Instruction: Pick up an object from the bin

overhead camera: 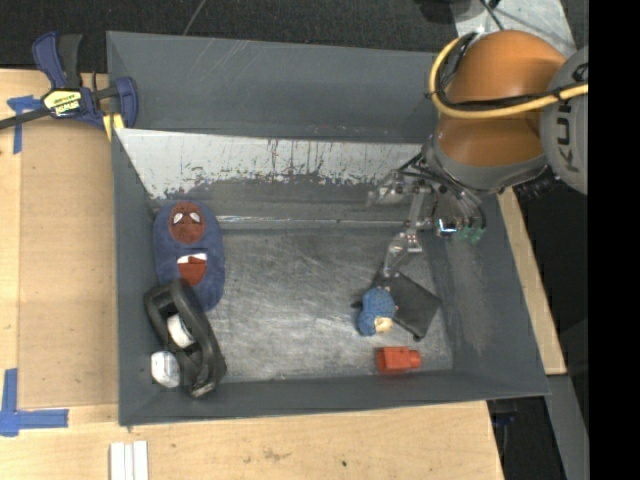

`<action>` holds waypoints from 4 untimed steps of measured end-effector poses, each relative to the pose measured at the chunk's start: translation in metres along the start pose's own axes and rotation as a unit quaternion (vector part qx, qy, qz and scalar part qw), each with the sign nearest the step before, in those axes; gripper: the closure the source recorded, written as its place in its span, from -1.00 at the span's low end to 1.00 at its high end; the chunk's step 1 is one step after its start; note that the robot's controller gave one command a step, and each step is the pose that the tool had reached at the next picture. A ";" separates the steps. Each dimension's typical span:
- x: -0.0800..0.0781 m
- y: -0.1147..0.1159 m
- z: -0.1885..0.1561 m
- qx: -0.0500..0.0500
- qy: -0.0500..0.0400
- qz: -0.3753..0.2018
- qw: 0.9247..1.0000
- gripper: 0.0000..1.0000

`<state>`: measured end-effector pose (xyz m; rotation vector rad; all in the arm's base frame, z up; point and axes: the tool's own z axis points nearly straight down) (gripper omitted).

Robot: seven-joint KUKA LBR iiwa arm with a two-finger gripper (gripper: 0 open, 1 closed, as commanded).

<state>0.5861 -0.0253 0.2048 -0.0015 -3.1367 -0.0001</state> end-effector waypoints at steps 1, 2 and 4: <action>0.048 -0.040 0.114 0.000 0.002 -0.097 0.995 -1.00; 0.045 -0.038 0.111 0.000 -0.003 -0.097 0.995 1.00; 0.045 -0.038 0.111 0.000 -0.003 -0.098 0.995 1.00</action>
Offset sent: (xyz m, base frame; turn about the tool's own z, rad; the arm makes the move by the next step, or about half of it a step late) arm -0.0462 -0.0376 -0.1107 -0.1956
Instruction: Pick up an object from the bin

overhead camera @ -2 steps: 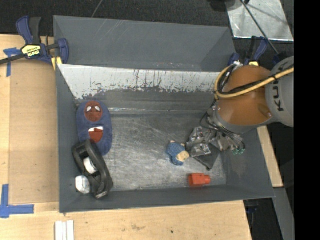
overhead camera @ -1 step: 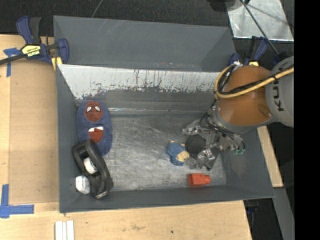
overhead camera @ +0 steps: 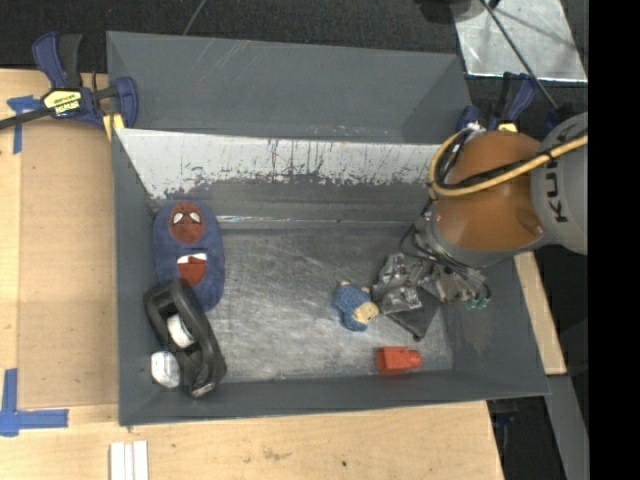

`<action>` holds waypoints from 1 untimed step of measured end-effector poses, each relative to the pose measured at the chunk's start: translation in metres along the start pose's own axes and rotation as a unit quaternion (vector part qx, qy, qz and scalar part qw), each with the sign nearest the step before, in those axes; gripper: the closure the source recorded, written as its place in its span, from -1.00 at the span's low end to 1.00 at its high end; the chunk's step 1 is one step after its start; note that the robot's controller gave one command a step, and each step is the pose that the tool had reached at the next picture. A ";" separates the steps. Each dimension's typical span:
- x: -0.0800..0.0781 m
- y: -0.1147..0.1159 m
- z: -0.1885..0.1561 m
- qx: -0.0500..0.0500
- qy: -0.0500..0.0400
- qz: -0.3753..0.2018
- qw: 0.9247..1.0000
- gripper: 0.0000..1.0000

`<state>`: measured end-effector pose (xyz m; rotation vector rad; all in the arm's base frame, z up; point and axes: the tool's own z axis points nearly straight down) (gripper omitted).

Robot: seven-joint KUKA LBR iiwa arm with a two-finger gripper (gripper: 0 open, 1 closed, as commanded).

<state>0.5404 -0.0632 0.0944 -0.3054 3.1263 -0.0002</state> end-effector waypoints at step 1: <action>0.000 0.000 0.000 0.000 0.000 0.000 1.000 -1.00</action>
Offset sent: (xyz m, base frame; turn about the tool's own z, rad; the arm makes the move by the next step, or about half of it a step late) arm 0.0000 0.0000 0.0000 0.0000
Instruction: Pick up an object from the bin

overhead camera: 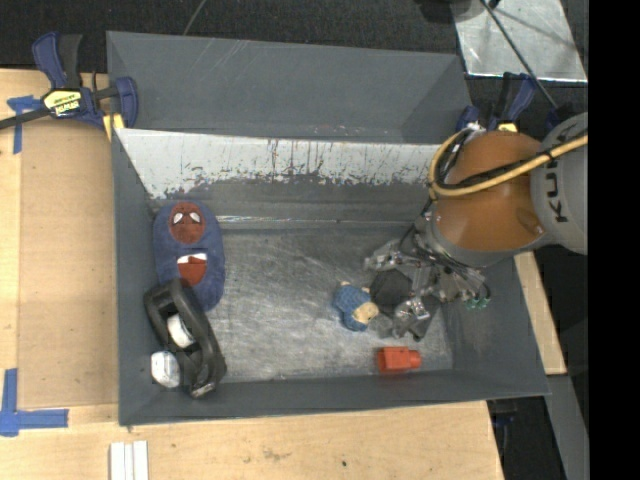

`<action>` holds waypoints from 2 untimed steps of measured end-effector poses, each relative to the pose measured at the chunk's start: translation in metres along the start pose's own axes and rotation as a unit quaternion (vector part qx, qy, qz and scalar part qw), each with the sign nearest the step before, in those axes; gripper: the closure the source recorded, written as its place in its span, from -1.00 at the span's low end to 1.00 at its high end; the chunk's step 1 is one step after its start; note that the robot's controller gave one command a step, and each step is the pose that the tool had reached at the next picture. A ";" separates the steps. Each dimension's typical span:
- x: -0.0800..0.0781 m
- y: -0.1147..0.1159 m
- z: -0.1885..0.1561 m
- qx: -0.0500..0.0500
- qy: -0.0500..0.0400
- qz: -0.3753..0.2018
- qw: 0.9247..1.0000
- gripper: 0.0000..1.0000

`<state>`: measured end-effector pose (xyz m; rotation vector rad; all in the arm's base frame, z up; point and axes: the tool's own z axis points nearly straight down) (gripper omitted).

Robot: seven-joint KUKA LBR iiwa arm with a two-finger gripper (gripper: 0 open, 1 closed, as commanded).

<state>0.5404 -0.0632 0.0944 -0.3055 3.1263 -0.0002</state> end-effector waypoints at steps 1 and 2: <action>0.000 0.000 0.000 0.000 0.000 0.000 1.000 1.00; 0.000 0.000 0.000 0.000 0.000 0.000 1.000 -1.00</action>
Offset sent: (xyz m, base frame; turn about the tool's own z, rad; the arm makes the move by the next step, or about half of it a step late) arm 0.0000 0.0000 0.0000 0.0000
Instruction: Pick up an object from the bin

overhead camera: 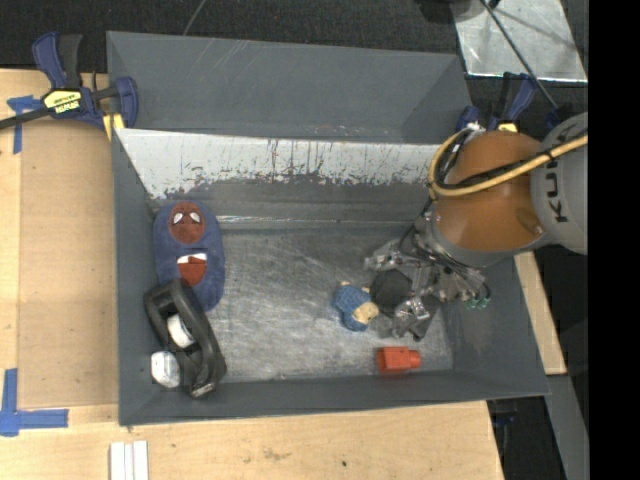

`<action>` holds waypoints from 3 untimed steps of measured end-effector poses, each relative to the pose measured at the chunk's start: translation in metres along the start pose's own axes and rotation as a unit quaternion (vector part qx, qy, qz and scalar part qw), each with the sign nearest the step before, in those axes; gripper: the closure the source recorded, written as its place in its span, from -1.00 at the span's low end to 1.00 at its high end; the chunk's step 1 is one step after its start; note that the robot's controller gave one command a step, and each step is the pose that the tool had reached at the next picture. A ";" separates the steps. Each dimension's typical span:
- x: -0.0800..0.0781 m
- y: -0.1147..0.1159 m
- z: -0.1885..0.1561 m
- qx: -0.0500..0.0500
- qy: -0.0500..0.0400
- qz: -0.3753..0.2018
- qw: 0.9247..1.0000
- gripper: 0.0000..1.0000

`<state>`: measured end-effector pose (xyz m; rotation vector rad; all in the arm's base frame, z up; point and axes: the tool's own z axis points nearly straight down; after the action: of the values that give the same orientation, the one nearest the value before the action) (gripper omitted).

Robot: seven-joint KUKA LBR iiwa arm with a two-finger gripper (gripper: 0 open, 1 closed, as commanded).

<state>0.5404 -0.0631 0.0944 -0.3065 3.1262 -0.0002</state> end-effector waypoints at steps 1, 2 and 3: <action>0.000 0.000 0.000 0.000 0.000 0.000 1.000 1.00; 0.000 0.000 0.000 0.000 0.000 0.000 1.000 -1.00; -0.038 0.006 0.020 0.002 -0.002 -0.207 0.978 -1.00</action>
Offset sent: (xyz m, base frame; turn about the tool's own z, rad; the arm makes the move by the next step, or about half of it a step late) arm 0.0000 0.0000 0.0000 0.0000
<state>0.5763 -0.0496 0.0740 -0.9448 2.9919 -0.0052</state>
